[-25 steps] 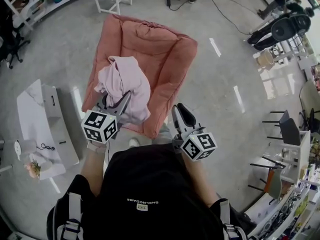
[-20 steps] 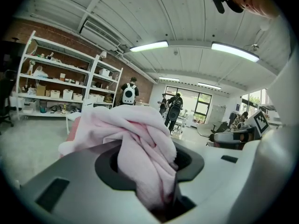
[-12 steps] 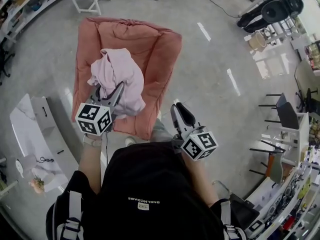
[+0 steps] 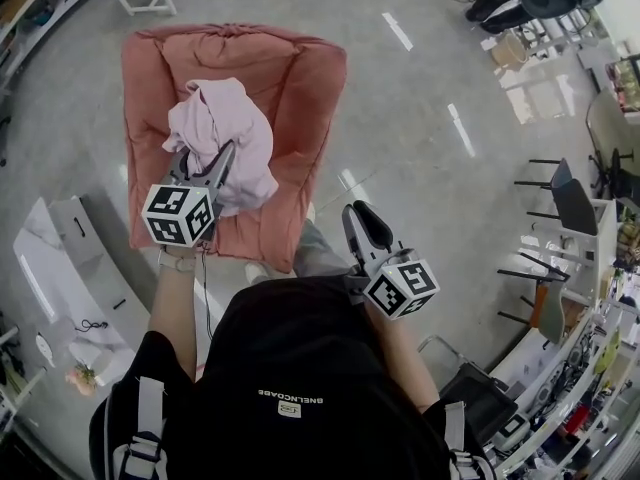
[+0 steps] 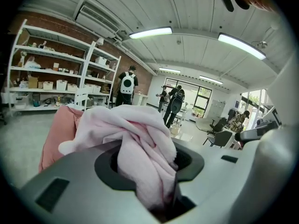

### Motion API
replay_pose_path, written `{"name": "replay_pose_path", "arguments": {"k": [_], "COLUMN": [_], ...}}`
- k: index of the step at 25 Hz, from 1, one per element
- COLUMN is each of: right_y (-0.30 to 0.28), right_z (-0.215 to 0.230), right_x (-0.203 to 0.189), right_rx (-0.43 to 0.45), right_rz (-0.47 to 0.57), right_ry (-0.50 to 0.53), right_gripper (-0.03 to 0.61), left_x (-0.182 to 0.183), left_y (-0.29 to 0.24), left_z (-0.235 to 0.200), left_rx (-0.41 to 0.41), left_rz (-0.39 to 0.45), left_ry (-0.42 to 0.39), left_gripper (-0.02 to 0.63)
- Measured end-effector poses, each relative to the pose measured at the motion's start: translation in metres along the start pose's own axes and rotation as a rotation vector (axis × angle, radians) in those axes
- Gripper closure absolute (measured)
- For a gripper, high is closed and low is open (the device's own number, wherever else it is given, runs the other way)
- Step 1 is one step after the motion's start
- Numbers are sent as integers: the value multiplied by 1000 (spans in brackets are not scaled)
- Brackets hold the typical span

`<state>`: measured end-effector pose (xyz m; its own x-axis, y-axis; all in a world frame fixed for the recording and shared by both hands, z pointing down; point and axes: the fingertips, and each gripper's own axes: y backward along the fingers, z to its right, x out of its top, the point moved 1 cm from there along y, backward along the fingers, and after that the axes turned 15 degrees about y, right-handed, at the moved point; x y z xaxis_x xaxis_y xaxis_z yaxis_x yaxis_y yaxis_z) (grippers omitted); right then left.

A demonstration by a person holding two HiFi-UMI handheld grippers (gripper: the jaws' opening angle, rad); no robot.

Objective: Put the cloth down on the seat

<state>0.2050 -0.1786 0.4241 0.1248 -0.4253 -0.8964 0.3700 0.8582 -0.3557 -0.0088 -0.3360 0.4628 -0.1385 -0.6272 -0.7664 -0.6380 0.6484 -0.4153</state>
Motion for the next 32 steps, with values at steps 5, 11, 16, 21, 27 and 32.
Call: {"name": "replay_pose_path", "arguments": {"k": [5,11,16,21,27,32], "right_y": [-10,-22,-35,-46,-56,-57], "right_z": [18,43,52,60,69,76], "right_x": [-9,-18,-23,-32,-49,-60], "right_rx": [-5,3,13,31,43,44], "right_rz": [-33,-76,-113,-146,-198,-233], "right_ry": [-19,-50,-63,-66,-70,-67], "right_gripper": [482,482,482,482,482,482], "left_x": [-14,-34,-50,-77,-117,-147], "left_y": [-36,-77,-101,-122,-148,-158], "left_z": [-12,-26,-46,-65,-91,-110], "left_rx": [11,35,64,88,120,143], "left_rz": [-37,-83,-118,-160,-219,-247], "left_ry": [8,5,17,33,25,35], "left_gripper": [436,434,434,434,433,433]}}
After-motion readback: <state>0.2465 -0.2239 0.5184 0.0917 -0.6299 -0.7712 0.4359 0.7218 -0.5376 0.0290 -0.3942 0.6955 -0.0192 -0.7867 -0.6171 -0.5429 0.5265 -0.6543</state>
